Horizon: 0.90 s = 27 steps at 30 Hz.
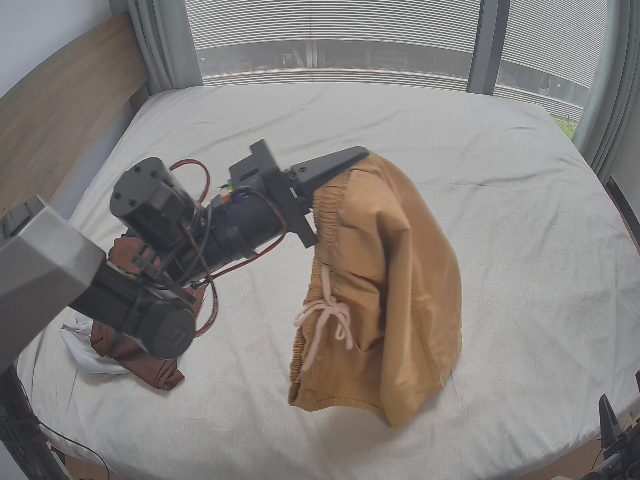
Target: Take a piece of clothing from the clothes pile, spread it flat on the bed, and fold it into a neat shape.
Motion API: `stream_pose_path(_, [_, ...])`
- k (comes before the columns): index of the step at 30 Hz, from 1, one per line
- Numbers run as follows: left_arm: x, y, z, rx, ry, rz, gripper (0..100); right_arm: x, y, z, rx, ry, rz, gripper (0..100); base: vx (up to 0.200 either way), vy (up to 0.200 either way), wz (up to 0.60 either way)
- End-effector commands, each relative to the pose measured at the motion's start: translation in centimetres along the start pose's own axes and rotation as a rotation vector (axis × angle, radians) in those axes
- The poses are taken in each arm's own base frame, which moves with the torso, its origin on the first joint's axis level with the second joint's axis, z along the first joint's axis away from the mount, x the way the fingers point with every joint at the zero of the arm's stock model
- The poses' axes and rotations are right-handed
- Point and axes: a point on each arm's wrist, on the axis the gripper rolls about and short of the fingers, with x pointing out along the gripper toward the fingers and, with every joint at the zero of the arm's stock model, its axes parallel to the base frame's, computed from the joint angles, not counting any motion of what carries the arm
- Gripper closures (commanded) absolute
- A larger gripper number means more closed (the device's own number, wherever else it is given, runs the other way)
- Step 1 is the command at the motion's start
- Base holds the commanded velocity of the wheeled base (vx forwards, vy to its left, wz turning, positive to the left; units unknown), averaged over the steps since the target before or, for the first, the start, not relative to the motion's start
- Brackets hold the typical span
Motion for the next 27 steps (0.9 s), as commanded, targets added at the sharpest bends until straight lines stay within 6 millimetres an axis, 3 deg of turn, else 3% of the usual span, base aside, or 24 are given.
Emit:
stream_pose_path(1, [-4.0,-2.6,1.0,0.123,-0.079,0.041,100,0.0,0.0,-0.5,-0.001,0.001,0.0,0,0.0,0.0,0.0])
stream_pose_path(13, [-11.2,-2.5,2.5,0.361,-0.12,0.21,100,0.0,0.0,-0.5,0.001,0.001,0.001,0,0.0,0.0,0.0])
stream_pose_path(21, [-13.9,-1.1,3.7,0.455,-0.145,0.297,100,0.0,0.0,-0.5,-0.001,0.001,0.007,0,0.0,0.0,0.0])
stream_pose_path(27, [-14.8,-0.4,4.0,0.473,-0.131,0.323,100,0.0,0.0,-0.5,-0.002,0.001,0.003,0,0.0,0.0,0.0])
